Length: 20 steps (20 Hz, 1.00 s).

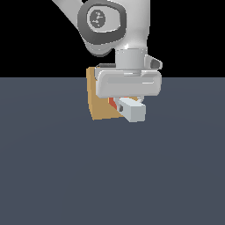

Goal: Insert the peg into the horizontal hole in a box.

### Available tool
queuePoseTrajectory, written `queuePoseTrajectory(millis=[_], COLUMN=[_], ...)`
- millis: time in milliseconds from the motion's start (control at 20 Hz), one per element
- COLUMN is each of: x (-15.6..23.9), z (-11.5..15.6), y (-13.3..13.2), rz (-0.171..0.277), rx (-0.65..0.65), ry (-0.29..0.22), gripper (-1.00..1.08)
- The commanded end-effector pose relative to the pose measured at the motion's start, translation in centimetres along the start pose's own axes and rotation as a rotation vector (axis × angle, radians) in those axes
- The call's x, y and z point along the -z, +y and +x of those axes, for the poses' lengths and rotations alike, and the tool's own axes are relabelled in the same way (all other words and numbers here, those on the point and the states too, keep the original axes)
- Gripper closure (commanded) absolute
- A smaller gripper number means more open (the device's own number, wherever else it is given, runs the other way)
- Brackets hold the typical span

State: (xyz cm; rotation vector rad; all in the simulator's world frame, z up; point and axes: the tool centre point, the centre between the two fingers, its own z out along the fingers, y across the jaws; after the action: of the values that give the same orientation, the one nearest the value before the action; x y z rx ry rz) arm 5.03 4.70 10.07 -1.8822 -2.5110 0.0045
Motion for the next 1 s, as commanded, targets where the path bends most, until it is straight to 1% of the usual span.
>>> queuePoseTrajectory(millis=[0, 300, 600, 800, 950], x=[0.0, 0.5, 0.2, 0.2, 0.3], z=[0.0, -0.1, 0.1, 1.5, 3.5], y=[0.0, 0.5, 0.3, 0.3, 0.3], rz=[0.0, -0.008, -0.003, -0.003, -0.004], rx=[0.0, -0.002, -0.002, -0.002, -0.002], ry=[0.0, -0.001, 0.0, 0.0, -0.001], gripper=[1.08, 1.08, 1.08, 1.08, 1.08])
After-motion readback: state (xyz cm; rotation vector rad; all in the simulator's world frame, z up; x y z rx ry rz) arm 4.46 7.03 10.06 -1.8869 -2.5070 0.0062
